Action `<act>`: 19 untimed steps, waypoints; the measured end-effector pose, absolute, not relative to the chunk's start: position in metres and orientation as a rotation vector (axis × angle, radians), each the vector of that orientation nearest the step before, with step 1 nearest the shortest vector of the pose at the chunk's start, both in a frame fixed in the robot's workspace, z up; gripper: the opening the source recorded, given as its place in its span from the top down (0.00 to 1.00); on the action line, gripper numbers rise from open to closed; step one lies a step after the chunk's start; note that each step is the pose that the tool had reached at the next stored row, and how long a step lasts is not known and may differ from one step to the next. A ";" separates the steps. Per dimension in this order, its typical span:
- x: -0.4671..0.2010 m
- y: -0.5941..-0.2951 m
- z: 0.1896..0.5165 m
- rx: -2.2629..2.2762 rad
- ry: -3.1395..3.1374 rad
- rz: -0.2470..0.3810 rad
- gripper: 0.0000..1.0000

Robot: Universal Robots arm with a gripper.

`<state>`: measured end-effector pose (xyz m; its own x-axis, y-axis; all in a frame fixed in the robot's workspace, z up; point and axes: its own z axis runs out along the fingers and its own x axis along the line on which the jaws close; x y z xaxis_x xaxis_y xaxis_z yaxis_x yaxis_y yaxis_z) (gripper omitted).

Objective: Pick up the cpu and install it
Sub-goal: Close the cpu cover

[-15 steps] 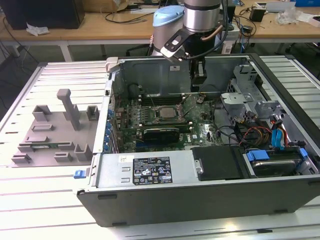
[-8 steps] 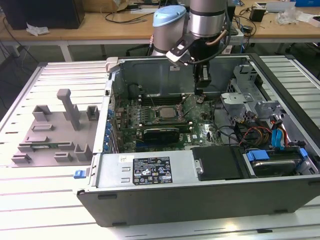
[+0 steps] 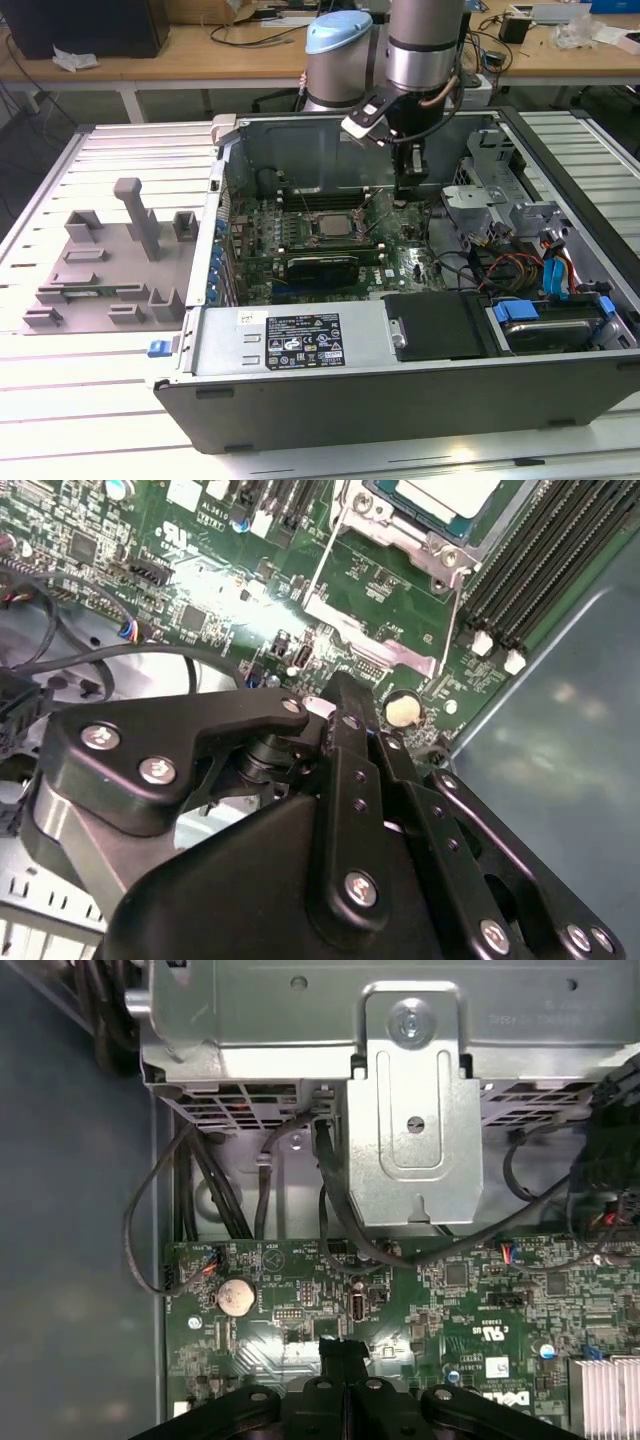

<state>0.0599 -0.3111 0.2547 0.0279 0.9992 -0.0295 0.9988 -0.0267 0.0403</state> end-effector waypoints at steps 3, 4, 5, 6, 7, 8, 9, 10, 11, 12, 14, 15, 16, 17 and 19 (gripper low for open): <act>0.061 -0.311 0.248 2.220 2.160 0.003 0.89; 0.061 -0.311 0.247 2.220 2.160 0.002 0.89; 0.061 -0.311 0.246 2.220 2.160 0.001 0.89; 0.061 -0.311 0.246 2.220 2.160 0.001 0.89; 0.061 -0.311 0.246 2.220 2.160 0.001 0.89; 0.061 -0.311 0.246 2.220 2.161 0.001 0.89; 0.061 -0.311 0.246 2.220 2.161 0.001 0.89; 0.061 -0.311 0.246 2.220 2.161 0.001 0.89; 0.061 -0.311 0.246 2.220 2.161 0.001 0.89; 0.060 -0.311 0.246 2.220 2.161 0.001 0.89; 0.059 -0.311 0.246 2.220 2.161 0.001 0.89; 0.057 -0.311 0.246 2.220 2.161 0.001 0.89; 0.056 -0.310 0.246 2.220 2.161 0.001 0.89; 0.054 -0.310 0.246 2.220 2.161 0.001 0.89; 0.050 -0.310 0.246 2.220 2.160 0.001 0.89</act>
